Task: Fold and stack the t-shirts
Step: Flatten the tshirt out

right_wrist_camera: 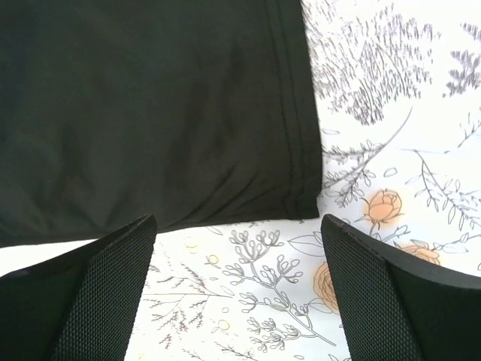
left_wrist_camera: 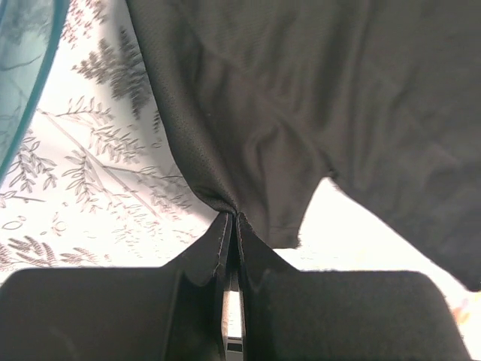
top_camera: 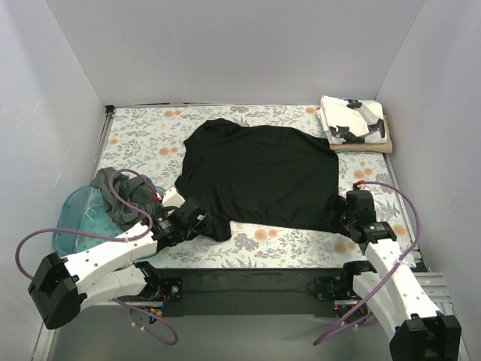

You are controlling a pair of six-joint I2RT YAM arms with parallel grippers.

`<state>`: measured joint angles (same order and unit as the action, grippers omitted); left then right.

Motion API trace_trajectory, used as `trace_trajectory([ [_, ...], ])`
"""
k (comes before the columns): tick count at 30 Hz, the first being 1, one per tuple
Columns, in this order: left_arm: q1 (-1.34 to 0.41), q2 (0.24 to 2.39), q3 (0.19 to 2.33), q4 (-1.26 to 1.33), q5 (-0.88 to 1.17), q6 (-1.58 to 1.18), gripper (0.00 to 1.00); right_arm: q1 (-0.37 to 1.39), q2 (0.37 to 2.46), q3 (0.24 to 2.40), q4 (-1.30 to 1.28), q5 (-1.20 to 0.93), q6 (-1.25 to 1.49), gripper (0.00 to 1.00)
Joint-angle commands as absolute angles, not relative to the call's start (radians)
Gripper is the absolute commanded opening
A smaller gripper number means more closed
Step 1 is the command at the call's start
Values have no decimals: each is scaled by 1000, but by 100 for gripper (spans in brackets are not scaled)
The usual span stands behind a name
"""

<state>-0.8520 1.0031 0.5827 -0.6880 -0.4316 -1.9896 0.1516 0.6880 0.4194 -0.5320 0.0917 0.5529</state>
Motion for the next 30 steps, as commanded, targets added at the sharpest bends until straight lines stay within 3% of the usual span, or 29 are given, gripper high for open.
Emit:
trace_trajectory([
  [1,-850,974,633,-676,-494,-1979,0,150,753,393,-535,130,614,95],
  [4,-850,969,637,-664,-506,-1967,0,150,810,367,-522,143,627,89],
  [14,-850,983,638,-664,-541,-1947,0,150,890,348,-433,143,629,49],
  [16,-848,983,640,-667,-549,-1951,0,150,905,353,-423,152,623,49],
  [20,-848,988,640,-661,-560,-1948,0,150,937,364,-413,172,614,37],
  [23,-848,1000,655,-675,-569,-1950,0,150,948,373,-405,167,598,17],
  [27,-848,1015,679,-687,-586,-1951,0,150,914,393,-408,161,569,1],
  [30,-848,1017,735,-710,-623,-1944,0,150,867,454,-423,150,528,1],
])
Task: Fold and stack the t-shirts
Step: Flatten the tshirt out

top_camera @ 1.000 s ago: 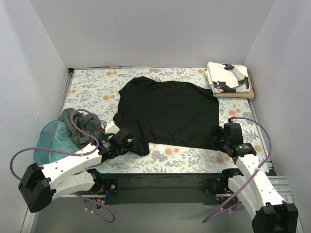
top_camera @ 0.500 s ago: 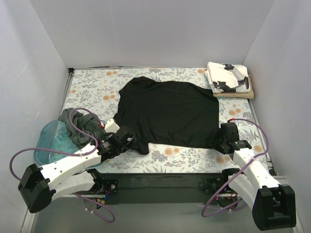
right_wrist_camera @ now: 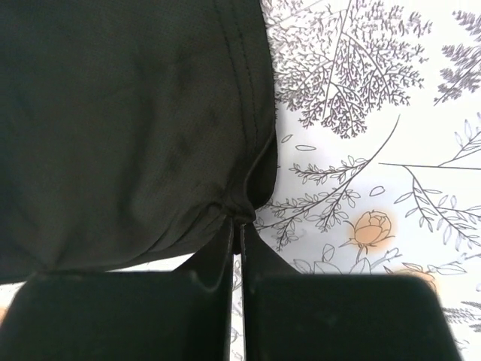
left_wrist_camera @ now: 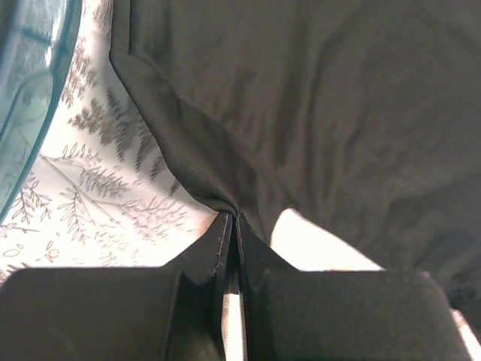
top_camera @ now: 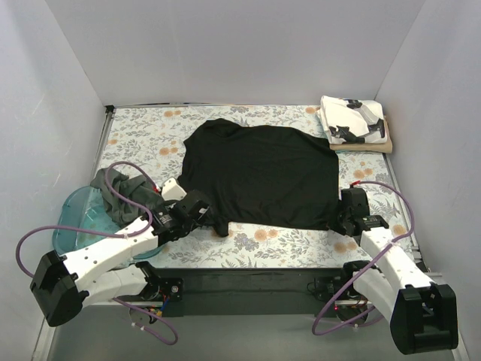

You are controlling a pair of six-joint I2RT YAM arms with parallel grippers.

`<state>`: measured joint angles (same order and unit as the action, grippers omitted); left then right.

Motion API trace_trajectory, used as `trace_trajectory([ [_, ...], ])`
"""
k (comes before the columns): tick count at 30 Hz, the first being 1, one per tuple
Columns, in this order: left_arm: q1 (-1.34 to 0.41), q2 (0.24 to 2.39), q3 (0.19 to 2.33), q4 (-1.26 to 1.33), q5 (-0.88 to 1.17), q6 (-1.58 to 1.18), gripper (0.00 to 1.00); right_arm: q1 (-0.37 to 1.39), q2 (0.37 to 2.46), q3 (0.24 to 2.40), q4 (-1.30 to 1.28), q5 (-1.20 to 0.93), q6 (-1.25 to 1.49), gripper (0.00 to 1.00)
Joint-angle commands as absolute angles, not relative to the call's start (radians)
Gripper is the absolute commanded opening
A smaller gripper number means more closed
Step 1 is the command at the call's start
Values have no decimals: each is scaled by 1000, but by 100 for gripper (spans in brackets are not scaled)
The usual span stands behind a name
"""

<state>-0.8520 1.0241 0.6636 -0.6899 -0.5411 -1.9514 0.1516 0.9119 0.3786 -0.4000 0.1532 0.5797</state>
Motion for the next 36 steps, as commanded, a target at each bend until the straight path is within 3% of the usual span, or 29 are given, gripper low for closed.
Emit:
trace_trajectory([
  [1,-848,1017,755,-719,-649,-1942,0,150,855,475,-432,155,519,1],
  [11,-848,940,1069,-700,-805,-1751,0,149,718,822,-557,275,431,1],
  [18,-848,945,1362,-595,-746,-1441,0,149,680,1101,-597,354,385,1],
  [31,-848,922,1853,-552,-220,-1201,0,150,643,1656,-712,351,282,1],
  [36,-848,974,2014,-595,-167,-1181,0,150,661,1749,-730,322,268,1],
])
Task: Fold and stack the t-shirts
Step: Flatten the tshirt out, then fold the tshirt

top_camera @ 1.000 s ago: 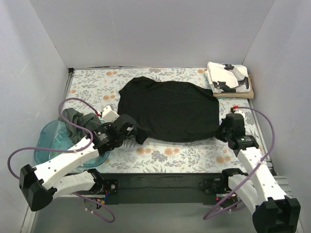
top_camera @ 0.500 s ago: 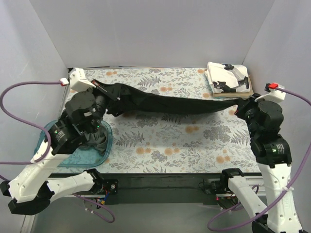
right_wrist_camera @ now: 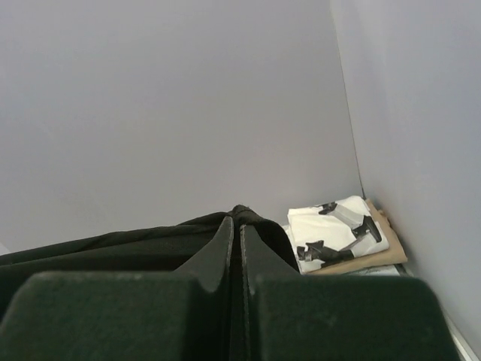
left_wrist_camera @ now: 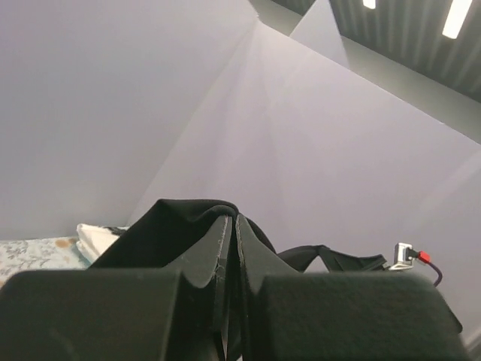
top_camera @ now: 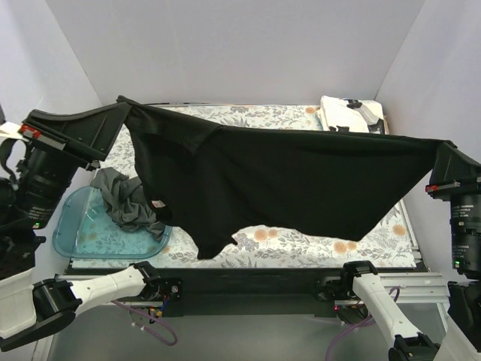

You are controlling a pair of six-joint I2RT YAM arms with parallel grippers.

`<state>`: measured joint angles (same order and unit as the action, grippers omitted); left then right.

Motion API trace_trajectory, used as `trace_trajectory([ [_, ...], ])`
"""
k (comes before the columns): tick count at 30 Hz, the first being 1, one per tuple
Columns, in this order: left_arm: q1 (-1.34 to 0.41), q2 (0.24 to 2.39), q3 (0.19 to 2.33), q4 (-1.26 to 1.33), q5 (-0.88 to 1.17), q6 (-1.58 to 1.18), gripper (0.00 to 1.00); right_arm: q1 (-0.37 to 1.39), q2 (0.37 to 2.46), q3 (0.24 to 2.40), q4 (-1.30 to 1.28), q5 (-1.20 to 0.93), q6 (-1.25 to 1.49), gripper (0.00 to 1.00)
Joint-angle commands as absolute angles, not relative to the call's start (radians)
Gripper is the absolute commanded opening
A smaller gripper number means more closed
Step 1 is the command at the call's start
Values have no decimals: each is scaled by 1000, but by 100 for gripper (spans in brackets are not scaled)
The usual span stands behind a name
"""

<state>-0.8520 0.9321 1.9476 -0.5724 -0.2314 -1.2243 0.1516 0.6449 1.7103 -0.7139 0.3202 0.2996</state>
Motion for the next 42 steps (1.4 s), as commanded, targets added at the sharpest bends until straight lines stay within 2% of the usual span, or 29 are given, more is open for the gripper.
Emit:
trace_trajectory([
  [1,-848,977,2016,-594,-178,-1177,0,150,669,1747,-727,324,265,1],
  [4,-848,992,2016,-586,-224,-1158,0,150,690,1744,-727,328,256,1],
  [7,-848,1034,1984,-572,-354,-1125,0,150,721,1714,-723,337,252,1],
  [11,-848,1092,1853,-487,-650,-1075,0,150,770,1603,-692,397,244,1],
  [12,-848,1107,1786,-468,-778,-1068,0,150,796,1574,-680,406,239,1],
  [15,-847,1170,1679,-382,-944,-1038,0,152,850,1427,-605,439,230,1],
  [18,-746,1239,1519,-374,-859,-1142,0,149,922,1262,-522,451,242,1],
  [19,-623,1271,1464,-394,-677,-1187,0,149,940,1226,-496,449,244,1],
  [21,-533,1388,1421,-387,-554,-1264,0,147,1007,1111,-380,423,226,1],
  [25,-463,1629,1431,-315,-465,-1256,0,124,1198,1025,-230,328,195,1],
  [30,-422,1940,1595,-282,-367,-1227,0,112,1483,1071,-175,357,175,1],
  [34,-405,2075,1698,-282,-331,-1206,0,98,1643,1149,-166,356,158,1],
  [42,-371,2163,1767,-301,-295,-1227,0,81,1798,1246,-167,374,163,1],
])
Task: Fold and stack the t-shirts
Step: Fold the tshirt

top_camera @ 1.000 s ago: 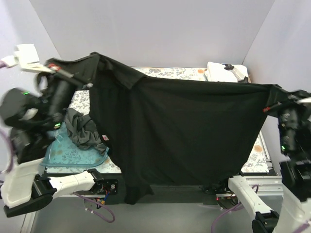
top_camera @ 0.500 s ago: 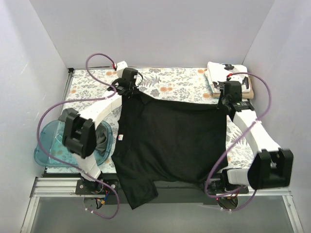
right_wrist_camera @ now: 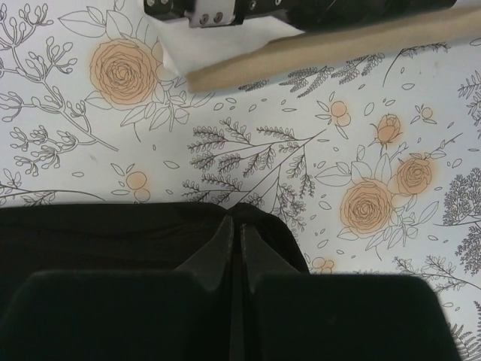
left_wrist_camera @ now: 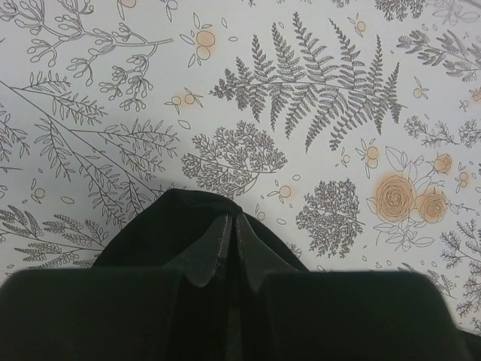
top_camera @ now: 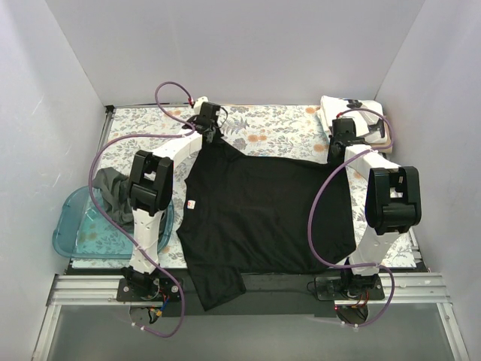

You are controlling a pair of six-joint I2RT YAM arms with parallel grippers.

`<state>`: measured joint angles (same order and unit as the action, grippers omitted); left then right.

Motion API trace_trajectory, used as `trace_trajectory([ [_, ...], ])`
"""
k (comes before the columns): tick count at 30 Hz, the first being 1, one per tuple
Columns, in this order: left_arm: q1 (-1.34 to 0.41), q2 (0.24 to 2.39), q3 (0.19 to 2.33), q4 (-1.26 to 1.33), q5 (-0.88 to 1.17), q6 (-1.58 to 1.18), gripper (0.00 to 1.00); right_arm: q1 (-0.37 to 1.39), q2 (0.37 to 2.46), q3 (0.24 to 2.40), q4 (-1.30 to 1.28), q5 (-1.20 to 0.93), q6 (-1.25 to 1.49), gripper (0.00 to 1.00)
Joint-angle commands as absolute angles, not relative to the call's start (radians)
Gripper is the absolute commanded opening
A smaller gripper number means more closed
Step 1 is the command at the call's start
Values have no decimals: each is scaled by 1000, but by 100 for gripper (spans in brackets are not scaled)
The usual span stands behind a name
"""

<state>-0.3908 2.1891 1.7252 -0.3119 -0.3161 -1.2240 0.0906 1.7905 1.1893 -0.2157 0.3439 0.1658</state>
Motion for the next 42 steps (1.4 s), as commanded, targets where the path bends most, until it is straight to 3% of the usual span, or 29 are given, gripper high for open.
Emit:
trace_trajectory([
  [1,-368,2161,1761,-301,-295,-1229,0,78,1798,1246,-169,371,166,1],
  [8,-367,2073,1665,-305,-250,-1272,0,75,1760,1213,-169,339,161,1],
  [25,-380,1619,1149,-302,-143,-1477,0,60,1586,1115,-224,304,146,1],
  [42,-577,1243,884,-508,-334,-1724,0,54,1513,1078,-264,279,132,1],
])
